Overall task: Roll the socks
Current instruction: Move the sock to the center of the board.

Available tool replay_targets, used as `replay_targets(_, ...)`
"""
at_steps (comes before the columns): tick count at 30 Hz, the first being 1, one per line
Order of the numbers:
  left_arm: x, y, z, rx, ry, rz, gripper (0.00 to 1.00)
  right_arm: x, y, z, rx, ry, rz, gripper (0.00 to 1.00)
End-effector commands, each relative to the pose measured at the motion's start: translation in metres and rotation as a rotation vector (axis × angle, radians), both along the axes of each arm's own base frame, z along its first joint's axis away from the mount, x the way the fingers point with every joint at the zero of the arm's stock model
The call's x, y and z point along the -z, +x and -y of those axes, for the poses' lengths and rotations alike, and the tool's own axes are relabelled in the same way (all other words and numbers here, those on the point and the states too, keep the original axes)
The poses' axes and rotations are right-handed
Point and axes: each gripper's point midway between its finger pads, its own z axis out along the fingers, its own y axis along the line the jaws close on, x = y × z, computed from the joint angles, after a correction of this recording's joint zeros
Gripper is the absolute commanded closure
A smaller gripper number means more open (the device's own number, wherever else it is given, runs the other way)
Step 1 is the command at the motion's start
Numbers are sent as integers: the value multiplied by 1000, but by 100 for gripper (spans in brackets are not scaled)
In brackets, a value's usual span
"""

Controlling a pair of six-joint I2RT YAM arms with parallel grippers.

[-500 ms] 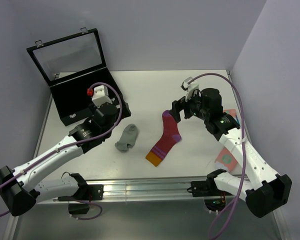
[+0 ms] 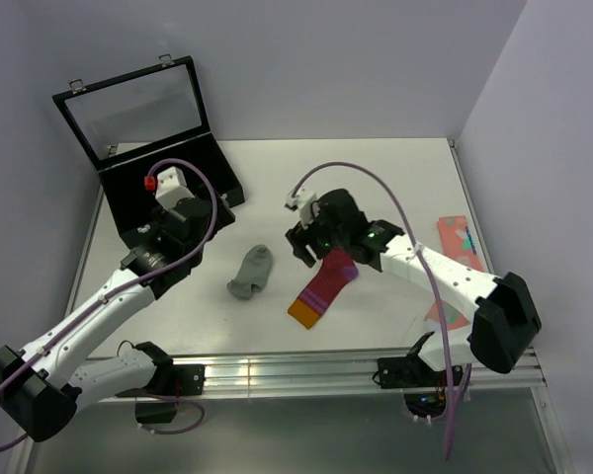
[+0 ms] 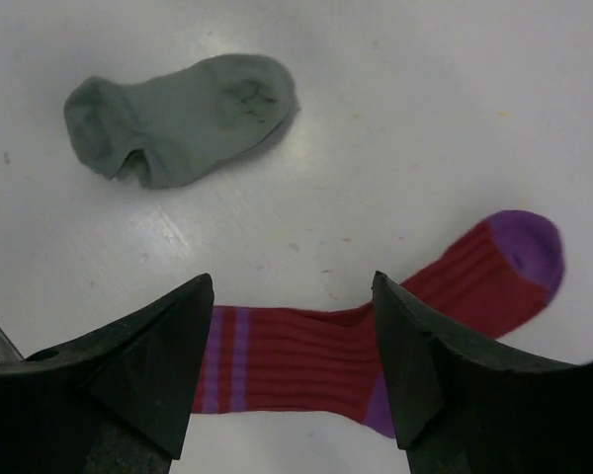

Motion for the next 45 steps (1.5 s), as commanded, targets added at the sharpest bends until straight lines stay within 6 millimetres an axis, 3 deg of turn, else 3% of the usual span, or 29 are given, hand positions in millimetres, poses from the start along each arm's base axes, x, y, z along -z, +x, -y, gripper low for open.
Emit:
replay_targets(1, 3, -6, -13, -28, -32, -11, 8, -5, -3, -26, -32, -16, 58, 28)
replay_targets(2, 0, -8, -17, -34, -43, -3, 9, -1, -14, -38, -73, -30, 59, 29)
replay_targets(5, 2, -12, -25, -36, -59, 8, 10, 11, -22, -44, -91, -76, 44, 32)
replay_targets(14, 12, -18, -31, -39, -48, -5, 10, 60, -59, -7, -66, -231, -103, 45)
replay_targets(18, 14, -17, -30, -35, -48, -5, 10, 82, -78, -5, -81, -277, -169, 52)
replay_targets(27, 8, -13, -30, -18, -29, -1, 10, 109, -110, -6, -141, -377, -270, 52)
replay_targets(34, 11, -15, -40, -31, -22, -3, 10, 128, -109, -2, -109, -437, -296, 44)
replay_targets(39, 14, -13, -41, -28, -14, -7, 10, 130, -89, 5, -32, -444, -262, 39)
replay_targets(45, 19, -10, -44, -31, -8, -12, 10, 153, -92, 13, -40, -487, -317, 39)
